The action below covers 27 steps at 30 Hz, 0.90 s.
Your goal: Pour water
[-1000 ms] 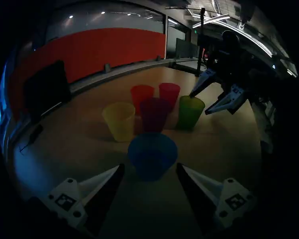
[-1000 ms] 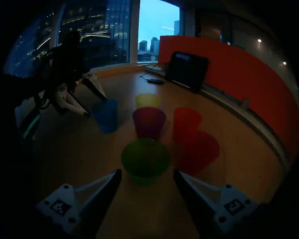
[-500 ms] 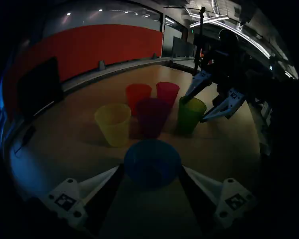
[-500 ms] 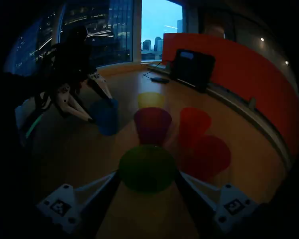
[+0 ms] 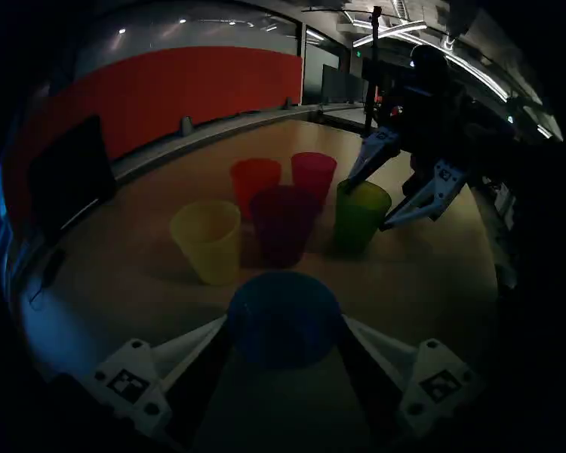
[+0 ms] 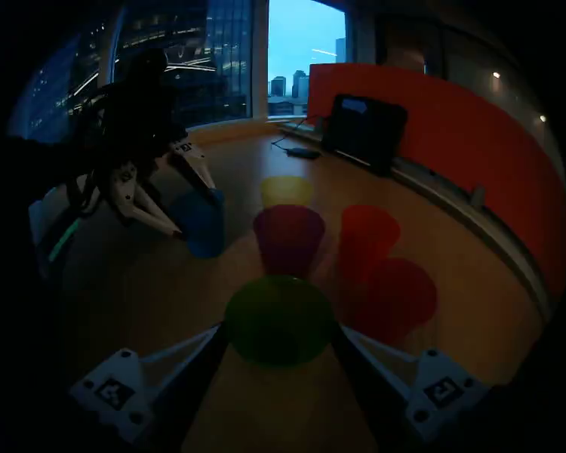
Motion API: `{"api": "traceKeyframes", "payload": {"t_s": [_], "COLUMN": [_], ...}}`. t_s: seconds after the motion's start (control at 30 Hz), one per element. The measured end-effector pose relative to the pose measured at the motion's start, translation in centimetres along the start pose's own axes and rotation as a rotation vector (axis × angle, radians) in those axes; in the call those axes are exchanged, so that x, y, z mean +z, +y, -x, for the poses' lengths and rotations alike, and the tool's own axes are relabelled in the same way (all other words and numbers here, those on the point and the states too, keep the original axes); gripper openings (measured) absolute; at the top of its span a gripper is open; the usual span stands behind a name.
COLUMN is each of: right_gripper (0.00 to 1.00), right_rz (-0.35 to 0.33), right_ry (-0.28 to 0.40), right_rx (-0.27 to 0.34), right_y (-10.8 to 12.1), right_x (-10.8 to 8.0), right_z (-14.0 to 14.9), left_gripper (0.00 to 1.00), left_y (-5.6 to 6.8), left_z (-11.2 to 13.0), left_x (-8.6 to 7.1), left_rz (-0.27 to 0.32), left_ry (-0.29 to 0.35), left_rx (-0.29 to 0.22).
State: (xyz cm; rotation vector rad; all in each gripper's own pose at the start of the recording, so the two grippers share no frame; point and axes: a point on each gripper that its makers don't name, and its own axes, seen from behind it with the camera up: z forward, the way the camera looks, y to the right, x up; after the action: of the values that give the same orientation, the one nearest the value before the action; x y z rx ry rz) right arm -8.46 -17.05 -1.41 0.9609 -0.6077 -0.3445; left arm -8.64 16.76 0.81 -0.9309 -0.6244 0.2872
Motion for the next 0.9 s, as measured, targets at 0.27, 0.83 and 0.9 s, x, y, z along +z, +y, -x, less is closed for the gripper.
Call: {"api": "traceKeyframes", "payload": {"t_s": [0.27,0.83,0.9], "right_gripper": [0.99,0.91,0.91], "right_rz": [-0.003,0.024,0.031], "right_ry": [0.006,0.088,0.104], "right_rx": [-0.003,0.0,0.0], "right_y": [-0.2,-0.2,-0.3], "right_x": [0.0,-1.9,-2.4], "right_z": [-0.2,-2.4,-3.1], "left_gripper": [0.88,0.88,0.88], "left_y": [0.1,0.9,1.2], "left_z": [0.0,-2.4,-3.3], "left_x": [0.1,-1.9,-2.5], "left_rz": [-0.006,-0.028,-0.032], "left_ry": [-0.001,0.065,0.087], "left_rx": [0.0,-0.008,-0.008]}}
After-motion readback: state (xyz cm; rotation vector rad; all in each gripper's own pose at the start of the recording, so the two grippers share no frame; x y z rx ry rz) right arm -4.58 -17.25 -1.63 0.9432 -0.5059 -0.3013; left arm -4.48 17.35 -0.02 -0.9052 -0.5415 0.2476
